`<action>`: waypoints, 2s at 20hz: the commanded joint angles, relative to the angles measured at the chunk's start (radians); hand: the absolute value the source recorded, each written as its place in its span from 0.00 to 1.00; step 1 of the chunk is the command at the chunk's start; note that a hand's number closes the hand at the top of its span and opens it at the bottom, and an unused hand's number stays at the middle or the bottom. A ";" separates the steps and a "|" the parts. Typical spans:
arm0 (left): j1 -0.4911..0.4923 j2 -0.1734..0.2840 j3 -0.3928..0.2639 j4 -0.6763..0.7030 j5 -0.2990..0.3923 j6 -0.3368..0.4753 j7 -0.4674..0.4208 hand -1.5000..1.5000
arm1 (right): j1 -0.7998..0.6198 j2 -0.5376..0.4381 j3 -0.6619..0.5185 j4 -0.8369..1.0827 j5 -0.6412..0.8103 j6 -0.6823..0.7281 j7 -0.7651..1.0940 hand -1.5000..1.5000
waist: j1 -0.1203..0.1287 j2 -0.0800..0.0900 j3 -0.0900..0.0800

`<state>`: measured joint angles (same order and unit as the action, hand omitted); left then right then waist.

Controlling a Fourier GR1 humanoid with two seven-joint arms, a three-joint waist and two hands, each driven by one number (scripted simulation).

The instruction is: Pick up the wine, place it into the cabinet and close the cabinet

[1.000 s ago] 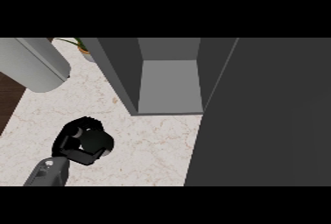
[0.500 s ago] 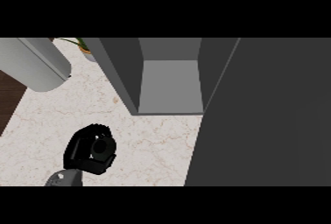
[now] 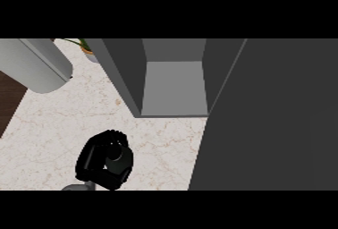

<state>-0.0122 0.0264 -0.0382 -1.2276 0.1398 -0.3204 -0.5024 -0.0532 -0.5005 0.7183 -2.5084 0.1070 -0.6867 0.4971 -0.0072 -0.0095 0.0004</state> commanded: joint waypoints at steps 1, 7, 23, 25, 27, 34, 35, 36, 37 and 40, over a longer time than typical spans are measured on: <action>0.062 -0.025 -0.079 -0.132 0.011 0.053 0.070 1.00 | 0.076 -0.038 0.038 -0.206 0.100 -0.005 0.060 0.00 | -0.003 0.001 -0.001; 0.025 -0.026 -0.239 -0.278 0.060 0.269 0.188 1.00 | 0.069 -0.062 -0.046 -0.187 0.024 -0.001 0.025 0.00 | -0.006 0.004 0.000; -0.218 -0.012 -0.171 -0.097 -0.041 0.445 0.204 1.00 | 0.159 -0.117 0.022 -0.233 0.046 -0.018 -0.037 0.00 | -0.014 0.005 -0.002; -0.289 -0.026 -0.163 -0.061 -0.032 0.466 0.218 1.00 | 0.141 -0.134 -0.021 -0.231 0.016 -0.001 -0.030 0.00 | -0.013 0.007 -0.001; -0.363 -0.026 -0.187 0.074 -0.015 0.509 0.152 1.00 | 0.162 -0.116 -0.048 -0.174 -0.042 0.010 -0.121 0.00 | -0.019 0.011 0.000; -0.483 -0.026 -0.164 0.209 0.022 0.495 0.159 1.00 | 0.175 -0.120 -0.036 -0.182 -0.054 0.023 -0.140 0.00 | -0.021 0.010 -0.001; -0.466 -0.026 -0.241 0.202 0.039 0.571 0.151 1.00 | 0.163 -0.106 -0.027 -0.167 -0.029 0.013 -0.112 0.00 | -0.020 0.010 -0.001; -0.495 -0.026 -0.147 0.276 0.017 0.504 0.108 1.00 | 0.187 -0.142 -0.023 -0.227 -0.030 0.017 -0.098 0.00 | -0.033 0.011 -0.002; -0.547 -0.026 -0.180 0.260 0.041 0.546 0.163 1.00 | 0.133 -0.078 -0.024 -0.128 -0.046 0.015 -0.129 0.00 | -0.020 0.012 -0.001; -0.554 -0.020 -0.125 0.318 0.049 0.489 0.114 1.00 | 0.220 -0.131 -0.038 -0.196 -0.072 0.019 -0.171 0.00 | -0.041 0.013 0.000</action>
<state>-0.4287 0.0102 -0.2233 -1.0649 0.1638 0.2144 -0.4069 0.0840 -0.6004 0.6858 -2.5070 0.0677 -0.6732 0.2921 -0.0240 -0.0147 0.0056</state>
